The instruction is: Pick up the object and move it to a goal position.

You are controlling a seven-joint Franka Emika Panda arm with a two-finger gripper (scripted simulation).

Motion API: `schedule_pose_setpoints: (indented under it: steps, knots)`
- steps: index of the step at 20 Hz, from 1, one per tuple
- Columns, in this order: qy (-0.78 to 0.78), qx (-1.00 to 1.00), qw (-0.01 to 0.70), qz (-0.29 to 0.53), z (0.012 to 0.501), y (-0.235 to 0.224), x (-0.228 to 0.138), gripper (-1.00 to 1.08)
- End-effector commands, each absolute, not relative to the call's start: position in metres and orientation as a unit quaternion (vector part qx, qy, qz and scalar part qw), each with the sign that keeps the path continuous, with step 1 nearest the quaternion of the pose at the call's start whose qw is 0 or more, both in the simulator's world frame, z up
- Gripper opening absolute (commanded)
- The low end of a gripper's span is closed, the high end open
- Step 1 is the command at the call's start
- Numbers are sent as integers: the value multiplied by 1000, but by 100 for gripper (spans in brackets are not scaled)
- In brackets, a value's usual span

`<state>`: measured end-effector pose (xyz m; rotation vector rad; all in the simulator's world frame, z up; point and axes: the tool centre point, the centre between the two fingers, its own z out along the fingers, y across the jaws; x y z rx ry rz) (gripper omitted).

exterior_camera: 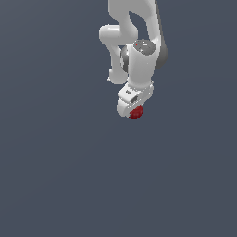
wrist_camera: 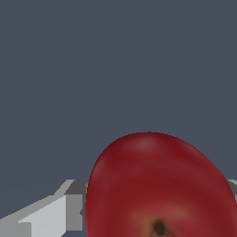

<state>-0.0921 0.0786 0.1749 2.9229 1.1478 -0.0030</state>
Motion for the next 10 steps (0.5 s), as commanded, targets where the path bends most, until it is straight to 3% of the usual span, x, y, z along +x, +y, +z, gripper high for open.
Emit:
schedule_pose_setpoints:
  steps: [1,10]
  knots:
    - [365,931,1,0,189,96,-92,-100]
    - [365,931,0,0,206,120,-92,-100]
